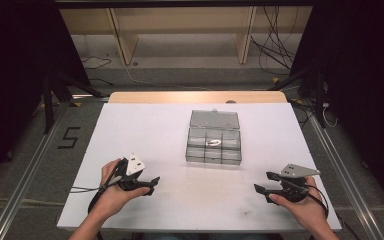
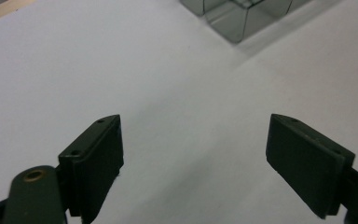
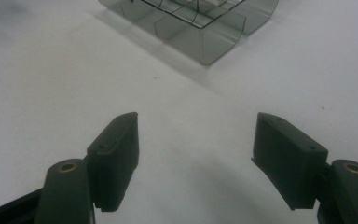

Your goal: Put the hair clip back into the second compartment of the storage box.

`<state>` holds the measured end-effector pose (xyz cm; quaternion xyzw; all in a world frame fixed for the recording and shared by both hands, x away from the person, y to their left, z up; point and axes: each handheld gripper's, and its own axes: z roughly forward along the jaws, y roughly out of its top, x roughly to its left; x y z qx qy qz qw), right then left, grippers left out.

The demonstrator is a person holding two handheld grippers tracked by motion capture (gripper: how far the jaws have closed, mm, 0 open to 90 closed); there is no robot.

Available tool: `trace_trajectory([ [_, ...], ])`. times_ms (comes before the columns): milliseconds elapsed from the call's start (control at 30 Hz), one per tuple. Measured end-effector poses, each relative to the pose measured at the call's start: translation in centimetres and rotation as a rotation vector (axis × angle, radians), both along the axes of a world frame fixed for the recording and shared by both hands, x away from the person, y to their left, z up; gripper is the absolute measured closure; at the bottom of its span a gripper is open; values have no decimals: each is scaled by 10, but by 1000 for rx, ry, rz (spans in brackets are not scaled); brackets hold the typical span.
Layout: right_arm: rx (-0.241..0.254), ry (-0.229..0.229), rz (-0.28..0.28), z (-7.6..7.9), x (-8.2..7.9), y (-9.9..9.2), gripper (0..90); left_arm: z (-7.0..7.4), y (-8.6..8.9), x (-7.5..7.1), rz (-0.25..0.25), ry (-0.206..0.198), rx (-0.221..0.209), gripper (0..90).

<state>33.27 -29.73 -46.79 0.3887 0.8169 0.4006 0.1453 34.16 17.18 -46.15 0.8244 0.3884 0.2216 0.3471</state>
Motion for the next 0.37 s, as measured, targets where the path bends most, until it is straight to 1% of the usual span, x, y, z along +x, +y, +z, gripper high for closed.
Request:
trace_trajectory([
  [67,2,-5,2,0,0,0,322,0,2,-1,0,8,-9,181],
  [100,1,-5,1,0,0,0,322,-1,3,-1,7,3,-16,181],
  [200,-1,-1,2,0,0,0,321,-1,3,-2,13,8,-15,180],
  [300,2,-2,2,0,0,0,319,-1,1,-4,7,14,-10,178],
  [367,4,-5,1,1,0,0,319,-1,1,-4,3,10,-7,175],
])
